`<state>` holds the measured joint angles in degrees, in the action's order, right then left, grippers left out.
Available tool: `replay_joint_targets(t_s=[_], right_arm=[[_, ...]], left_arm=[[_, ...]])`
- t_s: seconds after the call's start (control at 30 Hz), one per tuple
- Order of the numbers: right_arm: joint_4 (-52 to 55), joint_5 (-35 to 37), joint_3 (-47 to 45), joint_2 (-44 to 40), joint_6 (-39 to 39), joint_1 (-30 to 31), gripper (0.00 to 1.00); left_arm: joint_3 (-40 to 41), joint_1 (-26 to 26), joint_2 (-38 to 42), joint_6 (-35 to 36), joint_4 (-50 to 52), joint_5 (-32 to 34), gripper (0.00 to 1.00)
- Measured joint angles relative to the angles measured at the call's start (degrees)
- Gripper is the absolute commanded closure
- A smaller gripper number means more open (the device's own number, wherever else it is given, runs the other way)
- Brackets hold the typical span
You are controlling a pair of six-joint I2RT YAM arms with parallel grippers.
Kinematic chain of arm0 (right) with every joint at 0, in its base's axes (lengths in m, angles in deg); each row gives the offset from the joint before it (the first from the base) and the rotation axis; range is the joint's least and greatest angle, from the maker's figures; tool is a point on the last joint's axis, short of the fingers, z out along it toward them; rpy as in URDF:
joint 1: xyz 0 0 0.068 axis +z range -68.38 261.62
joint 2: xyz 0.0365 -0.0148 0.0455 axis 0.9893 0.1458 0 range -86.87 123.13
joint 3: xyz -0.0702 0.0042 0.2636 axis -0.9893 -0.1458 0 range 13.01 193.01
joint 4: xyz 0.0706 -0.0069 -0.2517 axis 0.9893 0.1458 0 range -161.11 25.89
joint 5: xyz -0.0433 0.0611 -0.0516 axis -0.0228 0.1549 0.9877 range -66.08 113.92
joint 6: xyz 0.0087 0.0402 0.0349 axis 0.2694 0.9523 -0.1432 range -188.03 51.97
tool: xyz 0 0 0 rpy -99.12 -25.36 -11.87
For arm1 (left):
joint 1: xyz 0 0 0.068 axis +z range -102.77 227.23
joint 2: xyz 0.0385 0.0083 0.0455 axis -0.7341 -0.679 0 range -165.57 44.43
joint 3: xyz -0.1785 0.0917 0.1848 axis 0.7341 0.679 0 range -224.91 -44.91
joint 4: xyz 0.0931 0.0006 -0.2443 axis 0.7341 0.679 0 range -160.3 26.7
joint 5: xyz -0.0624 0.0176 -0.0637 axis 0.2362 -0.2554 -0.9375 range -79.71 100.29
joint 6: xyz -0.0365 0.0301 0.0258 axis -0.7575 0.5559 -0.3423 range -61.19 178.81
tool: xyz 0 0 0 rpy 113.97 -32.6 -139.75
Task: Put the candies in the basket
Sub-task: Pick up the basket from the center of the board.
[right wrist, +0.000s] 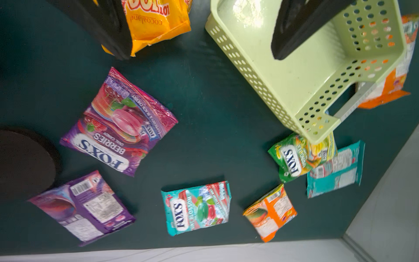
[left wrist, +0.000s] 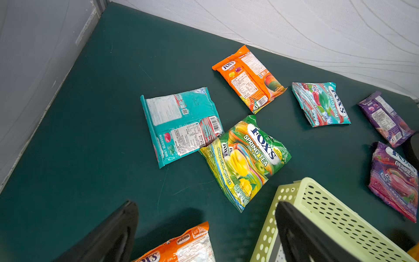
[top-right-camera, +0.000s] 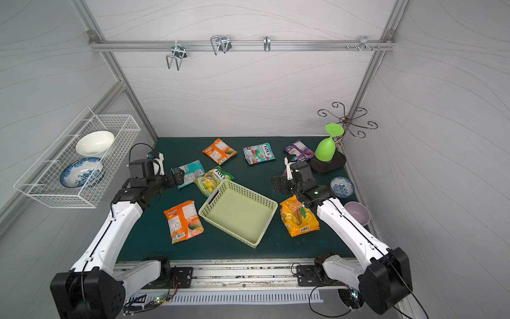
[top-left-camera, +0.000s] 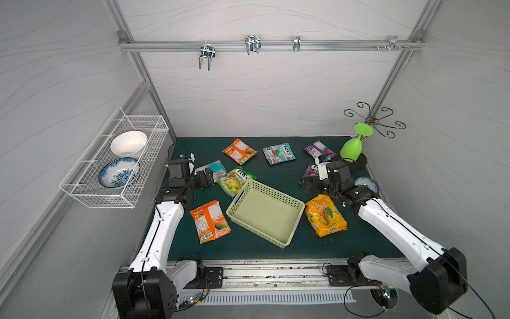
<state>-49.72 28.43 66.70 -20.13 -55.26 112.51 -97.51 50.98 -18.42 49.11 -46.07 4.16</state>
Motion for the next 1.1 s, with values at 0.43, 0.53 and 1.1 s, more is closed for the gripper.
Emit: replay_joint_targets(t_s=[0.43, 0.53, 1.1], right_arm=[[7.7, -3.5, 12.0, 17.9, -11.2, 9.1, 0.02], [8.7, -3.6, 14.5, 21.4, -12.3, 10.4, 0.04], [14.4, -6.9, 29.6, 40.7, -15.8, 13.7, 0.25]], left_arm=[[-1.3, -1.3, -0.2, -0.1, 2.3, 1.9, 0.02], [-1.5, -1.8, -0.2, 0.0, 2.4, 2.7, 0.01], [-3.7, -3.3, -0.3, 0.5, 3.9, 3.8, 0.02]])
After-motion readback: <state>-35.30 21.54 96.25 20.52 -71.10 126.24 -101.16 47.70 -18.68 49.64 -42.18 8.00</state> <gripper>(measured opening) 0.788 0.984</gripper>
